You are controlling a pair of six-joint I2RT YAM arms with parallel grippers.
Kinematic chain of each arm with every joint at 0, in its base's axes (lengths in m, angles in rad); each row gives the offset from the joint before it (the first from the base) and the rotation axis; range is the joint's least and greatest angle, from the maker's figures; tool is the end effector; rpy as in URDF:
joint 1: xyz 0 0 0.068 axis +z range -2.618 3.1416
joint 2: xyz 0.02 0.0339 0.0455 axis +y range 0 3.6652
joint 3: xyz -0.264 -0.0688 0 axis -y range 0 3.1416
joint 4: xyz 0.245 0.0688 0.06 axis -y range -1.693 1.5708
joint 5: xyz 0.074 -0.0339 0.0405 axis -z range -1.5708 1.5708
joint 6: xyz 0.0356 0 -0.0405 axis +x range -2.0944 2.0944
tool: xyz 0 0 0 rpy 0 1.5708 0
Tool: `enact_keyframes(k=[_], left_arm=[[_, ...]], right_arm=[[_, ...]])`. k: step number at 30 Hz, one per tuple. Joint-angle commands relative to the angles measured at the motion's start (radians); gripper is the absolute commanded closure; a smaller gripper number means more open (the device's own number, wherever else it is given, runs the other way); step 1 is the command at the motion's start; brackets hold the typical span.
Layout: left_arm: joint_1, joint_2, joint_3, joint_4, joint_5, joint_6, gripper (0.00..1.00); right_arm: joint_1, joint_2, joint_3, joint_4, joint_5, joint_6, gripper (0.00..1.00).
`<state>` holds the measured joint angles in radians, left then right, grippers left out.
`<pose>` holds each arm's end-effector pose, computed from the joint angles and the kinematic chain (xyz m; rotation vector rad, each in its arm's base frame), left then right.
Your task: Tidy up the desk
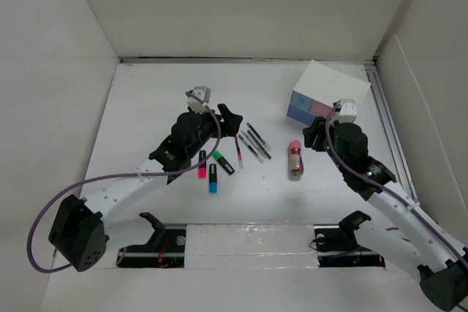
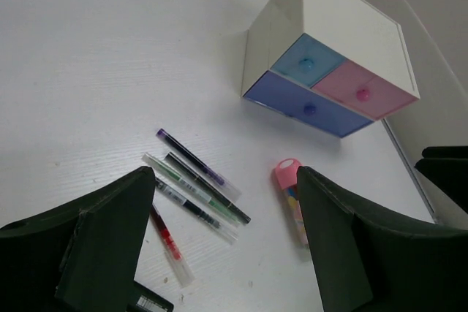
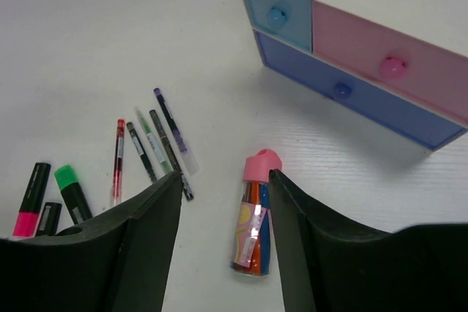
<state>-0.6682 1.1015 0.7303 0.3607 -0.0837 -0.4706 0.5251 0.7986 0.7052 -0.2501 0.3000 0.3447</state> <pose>0.2060 -0.1588 0.3149 0.0942 1.6398 -0.8176 0.1671 0.0847 0.3031 0.0303 1.9096 0.3033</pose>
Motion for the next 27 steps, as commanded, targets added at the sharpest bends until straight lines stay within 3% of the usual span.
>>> enact_keyframes(k=[1,2,3,4,5,6,7,10,13,14,17,19,20,22,27], left_arm=[[-0.007,0.072,0.084,0.071,0.076,0.023,0.27],[-0.007,0.072,0.084,0.07,0.076,0.023,0.27],[-0.036,0.095,0.107,0.076,0.064,0.042,0.3],[-0.057,0.107,0.107,0.08,0.064,0.043,0.32],[-0.08,0.118,0.118,0.077,0.047,0.053,0.35],[-0.108,0.132,0.148,0.054,0.0,0.075,0.38],[-0.16,0.158,0.168,0.038,-0.029,0.087,0.48],[-0.246,0.22,0.236,-0.005,-0.126,0.119,0.65],[-0.255,0.277,0.27,0.001,-0.102,0.109,0.87],[-0.255,0.294,0.277,0.01,-0.094,0.11,0.89],[-0.255,0.386,0.337,0.023,-0.068,0.118,0.89],[-0.264,0.482,0.414,0.011,-0.057,0.128,0.83],[-0.265,0.512,0.44,0.008,-0.056,0.141,0.81],[-0.265,0.608,0.524,-0.015,-0.054,0.147,0.78],[-0.265,0.767,0.705,-0.052,-0.079,0.173,0.75]], right_arm=[[-0.028,-0.03,0.059,0.089,0.039,0.004,0.46],[-0.028,-0.03,0.059,0.089,0.039,0.004,0.46],[-0.037,-0.023,0.08,0.103,0.053,-0.004,0.62],[-0.037,-0.016,0.08,0.103,0.065,-0.004,0.62],[-0.046,-0.006,0.098,0.109,0.073,-0.006,0.86],[-0.046,0.005,0.109,0.109,0.077,-0.009,0.94],[-0.065,0.026,0.12,0.104,0.077,-0.009,1.0],[-0.114,0.056,0.149,0.109,0.025,-0.006,1.0],[-0.152,0.06,0.149,0.117,-0.015,0.011,1.0],[-0.152,0.056,0.149,0.121,-0.021,0.016,1.0],[-0.174,0.019,0.145,0.124,-0.025,0.031,0.97],[-0.195,-0.016,0.154,0.133,-0.042,0.043,0.81],[-0.195,-0.025,0.165,0.14,-0.053,0.043,0.66],[-0.204,-0.055,0.194,0.138,-0.073,0.05,0.58],[-0.204,-0.096,0.243,0.146,-0.131,0.043,0.56]])
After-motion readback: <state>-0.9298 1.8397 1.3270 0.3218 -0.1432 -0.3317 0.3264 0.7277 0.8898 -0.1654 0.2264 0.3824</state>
